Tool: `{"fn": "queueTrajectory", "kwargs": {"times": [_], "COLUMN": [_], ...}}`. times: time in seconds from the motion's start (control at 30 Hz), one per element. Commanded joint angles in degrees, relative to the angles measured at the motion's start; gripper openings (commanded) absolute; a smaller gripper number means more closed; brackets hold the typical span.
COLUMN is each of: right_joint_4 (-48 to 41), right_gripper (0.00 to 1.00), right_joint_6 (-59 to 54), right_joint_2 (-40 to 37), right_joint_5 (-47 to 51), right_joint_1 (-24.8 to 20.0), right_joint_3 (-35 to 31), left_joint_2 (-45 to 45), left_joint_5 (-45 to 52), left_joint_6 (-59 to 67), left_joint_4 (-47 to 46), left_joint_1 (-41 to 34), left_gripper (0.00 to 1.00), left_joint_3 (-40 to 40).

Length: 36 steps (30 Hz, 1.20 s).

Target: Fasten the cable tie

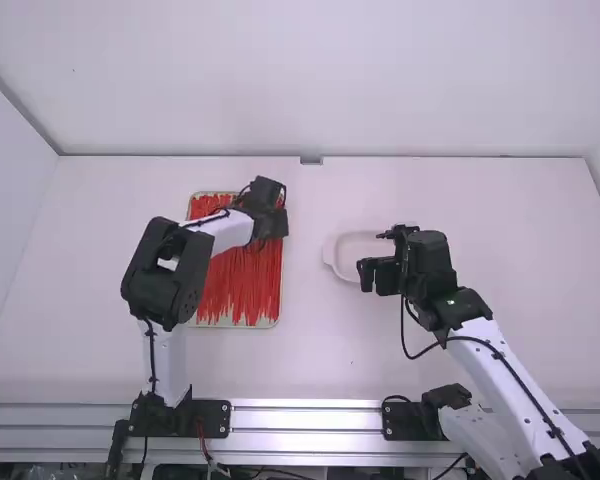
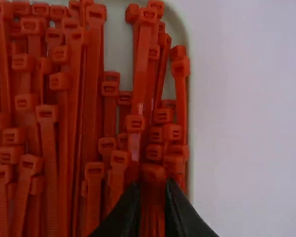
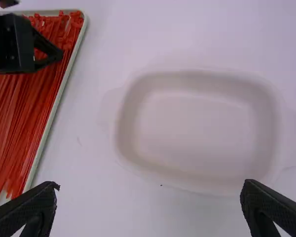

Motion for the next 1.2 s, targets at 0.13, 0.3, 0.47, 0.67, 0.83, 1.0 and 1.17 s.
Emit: {"fn": "queueTrajectory", "kwargs": {"times": [0.13, 0.3, 0.47, 0.67, 0.83, 1.0, 1.17], "right_joint_4": [0.0, -0.2, 0.0, -0.1, 0.0, 0.0, 0.0], "right_gripper": [1.00, 1.00, 1.00, 0.99, 1.00, 1.00, 1.00], "right_joint_6": [0.3, 0.3, 0.3, 0.3, 0.1, 0.1, 0.1], "right_joint_2": [0.4, 0.4, 0.4, 0.4, 0.4, 0.4, 0.4], "right_joint_5": [-0.2, -0.2, -1.1, -1.2, -1.2, -1.2, -1.2], "right_joint_1": [0.4, 0.3, 0.3, 0.3, 0.3, 0.3, 0.3], "right_joint_3": [1.8, 1.8, 1.8, 1.8, 1.8, 1.8, 1.8], "left_joint_2": [0.8, 0.8, 0.8, 0.8, 0.8, 0.8, 0.7], "left_joint_5": [-0.4, -0.3, -0.4, -0.4, -1.5, -1.9, -2.0], "left_joint_6": [-0.2, -0.9, -0.9, -0.9, -0.9, -0.6, -0.6], "left_joint_4": [0.6, 1.2, 1.4, 1.2, -3.4, -7.3, -10.6], "left_joint_1": [0.6, 0.6, 0.6, 1.0, 1.6, 1.8, 1.9], "left_gripper": [0.14, 0.09, 0.02, 0.02, 0.02, 0.02, 0.02], "left_joint_3": [-0.9, -0.9, -0.9, -0.2, 3.2, 6.3, 9.2]}}
